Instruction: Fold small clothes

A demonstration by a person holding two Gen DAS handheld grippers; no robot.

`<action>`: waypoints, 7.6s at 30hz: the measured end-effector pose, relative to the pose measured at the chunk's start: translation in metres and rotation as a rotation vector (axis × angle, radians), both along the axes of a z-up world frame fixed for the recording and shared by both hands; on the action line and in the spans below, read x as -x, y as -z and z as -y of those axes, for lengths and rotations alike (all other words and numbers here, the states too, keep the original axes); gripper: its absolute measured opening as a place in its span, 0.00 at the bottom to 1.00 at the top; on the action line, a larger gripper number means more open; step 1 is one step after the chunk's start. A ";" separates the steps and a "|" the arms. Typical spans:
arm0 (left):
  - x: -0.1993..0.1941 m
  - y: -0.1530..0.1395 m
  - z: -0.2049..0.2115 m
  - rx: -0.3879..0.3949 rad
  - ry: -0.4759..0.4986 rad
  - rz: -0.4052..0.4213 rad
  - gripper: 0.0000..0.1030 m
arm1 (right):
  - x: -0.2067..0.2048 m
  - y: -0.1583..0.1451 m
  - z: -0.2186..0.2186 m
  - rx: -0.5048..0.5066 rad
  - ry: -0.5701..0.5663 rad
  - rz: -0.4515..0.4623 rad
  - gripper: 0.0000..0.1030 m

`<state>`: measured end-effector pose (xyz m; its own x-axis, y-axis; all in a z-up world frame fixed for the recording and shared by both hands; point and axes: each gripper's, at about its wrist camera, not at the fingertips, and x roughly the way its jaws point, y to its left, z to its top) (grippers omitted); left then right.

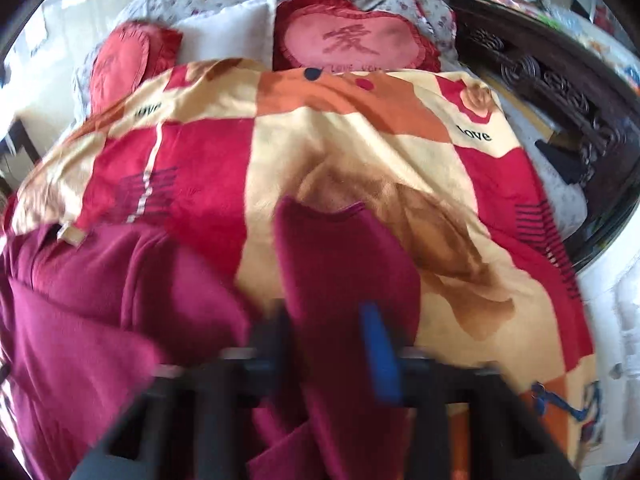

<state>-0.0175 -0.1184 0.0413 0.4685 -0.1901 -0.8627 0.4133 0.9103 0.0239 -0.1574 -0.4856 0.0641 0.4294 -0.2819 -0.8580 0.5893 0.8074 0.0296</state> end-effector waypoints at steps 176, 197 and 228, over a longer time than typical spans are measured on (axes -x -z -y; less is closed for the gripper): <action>-0.006 -0.001 0.016 0.122 0.093 -0.029 0.63 | 0.027 -0.025 -0.124 -0.109 -0.145 0.233 0.38; -0.011 0.010 0.012 0.118 0.061 -0.040 0.72 | -0.016 -0.017 -0.088 -0.099 -0.086 0.214 0.38; 0.103 -0.012 -0.090 0.144 0.150 -0.126 0.72 | 0.170 -0.022 -0.175 -0.323 -0.092 0.150 0.46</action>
